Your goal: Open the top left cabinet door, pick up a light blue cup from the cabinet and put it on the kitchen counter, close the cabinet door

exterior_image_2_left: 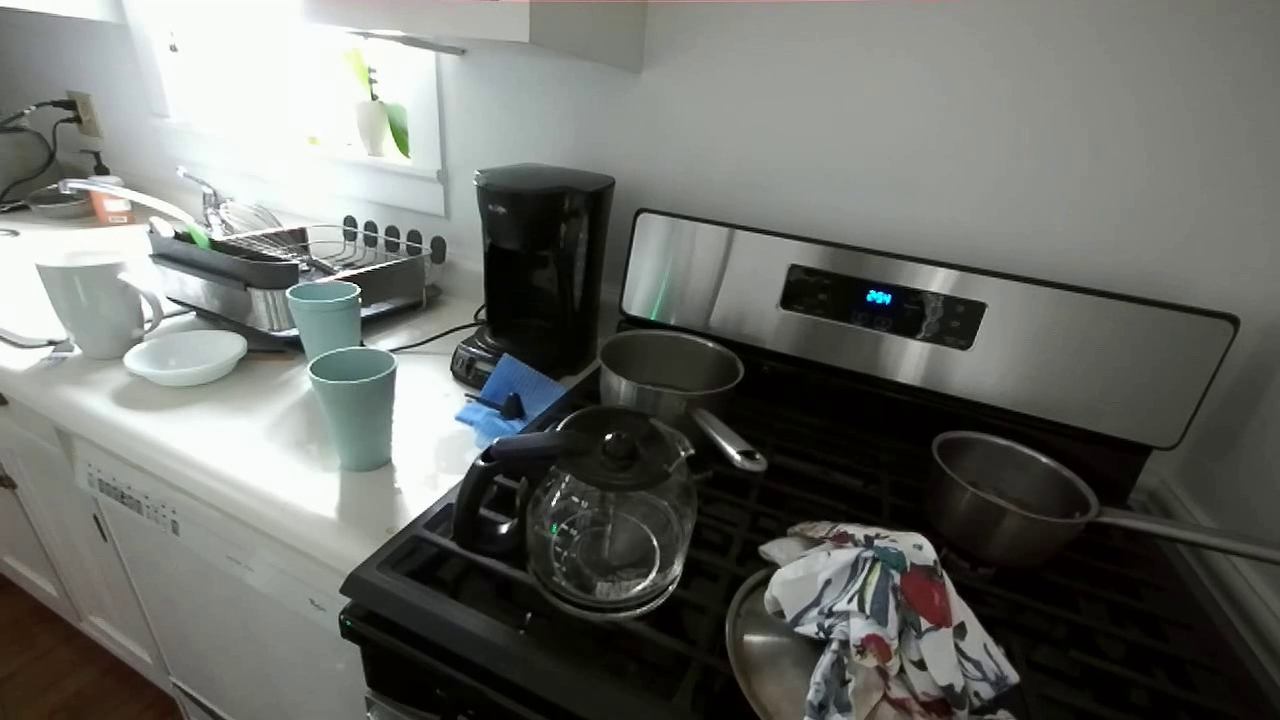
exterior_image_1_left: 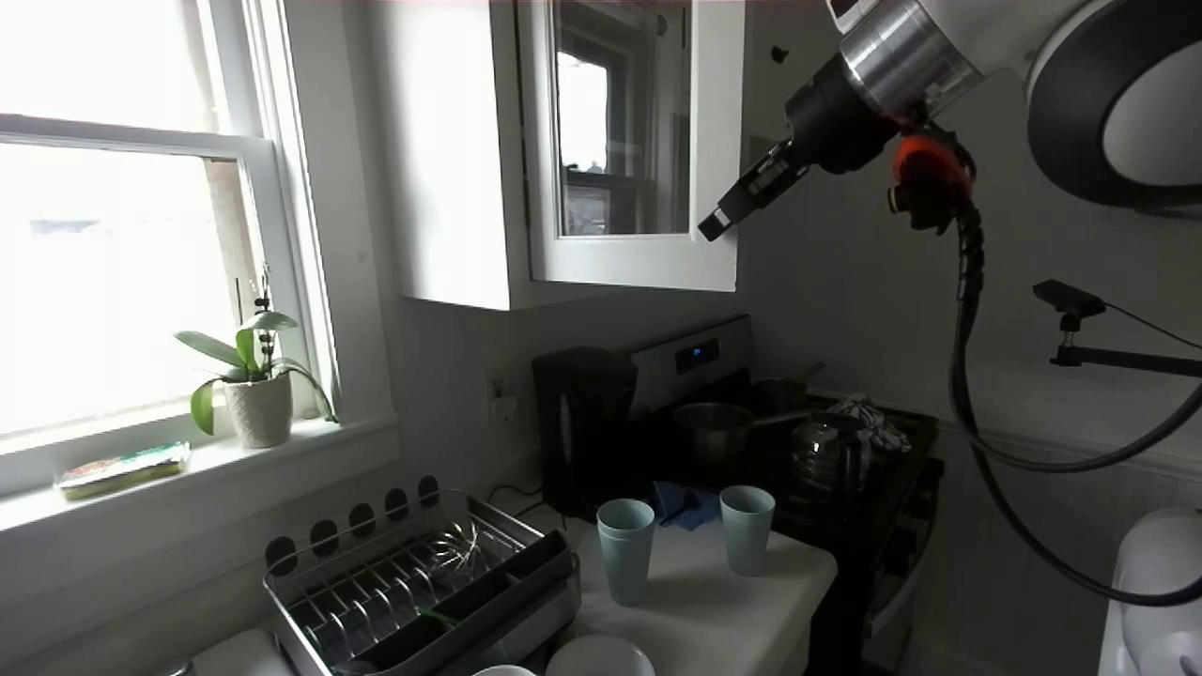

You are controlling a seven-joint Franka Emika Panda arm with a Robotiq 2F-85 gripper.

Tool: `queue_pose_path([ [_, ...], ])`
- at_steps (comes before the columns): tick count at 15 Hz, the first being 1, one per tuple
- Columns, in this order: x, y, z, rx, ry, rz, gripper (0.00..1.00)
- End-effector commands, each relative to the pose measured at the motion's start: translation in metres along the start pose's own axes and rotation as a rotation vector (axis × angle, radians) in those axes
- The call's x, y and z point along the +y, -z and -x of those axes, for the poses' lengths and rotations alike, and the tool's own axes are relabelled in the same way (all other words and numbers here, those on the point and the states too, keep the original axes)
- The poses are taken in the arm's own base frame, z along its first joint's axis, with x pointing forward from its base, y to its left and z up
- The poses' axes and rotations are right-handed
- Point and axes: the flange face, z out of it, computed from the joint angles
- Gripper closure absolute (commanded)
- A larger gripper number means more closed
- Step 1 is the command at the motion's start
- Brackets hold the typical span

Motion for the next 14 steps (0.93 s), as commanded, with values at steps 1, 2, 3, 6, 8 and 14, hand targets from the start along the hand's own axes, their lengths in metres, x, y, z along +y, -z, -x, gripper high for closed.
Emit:
queue_pose_path([
  [1, 0.024, -0.011, 0.005, 0.004, -0.046, 0.099, 1.00],
  [2, 0.033, -0.014, 0.007, 0.006, -0.055, 0.111, 1.00],
  [3, 0.041, -0.017, 0.008, 0.011, -0.067, 0.121, 1.00],
  [6, 0.071, -0.029, 0.011, 0.027, -0.112, 0.158, 1.00],
  [8, 0.092, -0.037, 0.012, 0.056, -0.159, 0.162, 1.00],
  [14, 0.154, -0.063, 0.009, 0.131, -0.245, 0.173, 1.00],
])
